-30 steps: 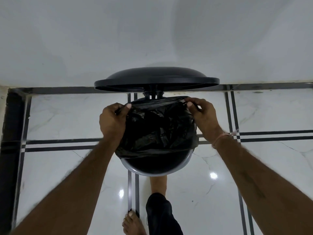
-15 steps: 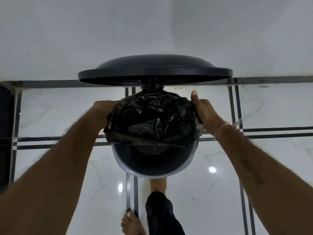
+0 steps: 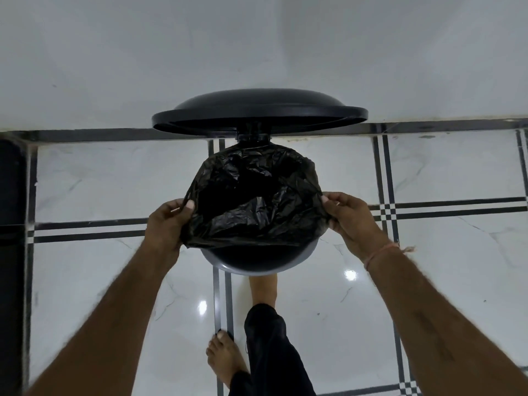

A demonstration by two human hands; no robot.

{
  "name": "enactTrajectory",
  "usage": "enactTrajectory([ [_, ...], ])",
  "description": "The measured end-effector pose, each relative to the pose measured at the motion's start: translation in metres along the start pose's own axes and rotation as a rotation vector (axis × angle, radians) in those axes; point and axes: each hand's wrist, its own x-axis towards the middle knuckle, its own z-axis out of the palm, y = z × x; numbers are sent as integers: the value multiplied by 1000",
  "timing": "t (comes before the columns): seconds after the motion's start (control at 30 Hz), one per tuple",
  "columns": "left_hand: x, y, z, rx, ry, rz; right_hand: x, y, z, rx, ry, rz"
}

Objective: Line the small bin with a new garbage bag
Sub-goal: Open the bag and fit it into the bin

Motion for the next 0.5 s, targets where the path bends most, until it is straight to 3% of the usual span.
enactTrajectory([
  [0.2, -30, -27, -5, -92, 48, -136, -12, 15, 2, 140, 105, 97],
  [0.4, -50, -38, -3, -208, 35, -253, -36, 24, 0, 10, 146, 188],
  [0.5, -58, -41, -2, -248, 43, -274, -44, 25, 0, 80, 160, 217],
])
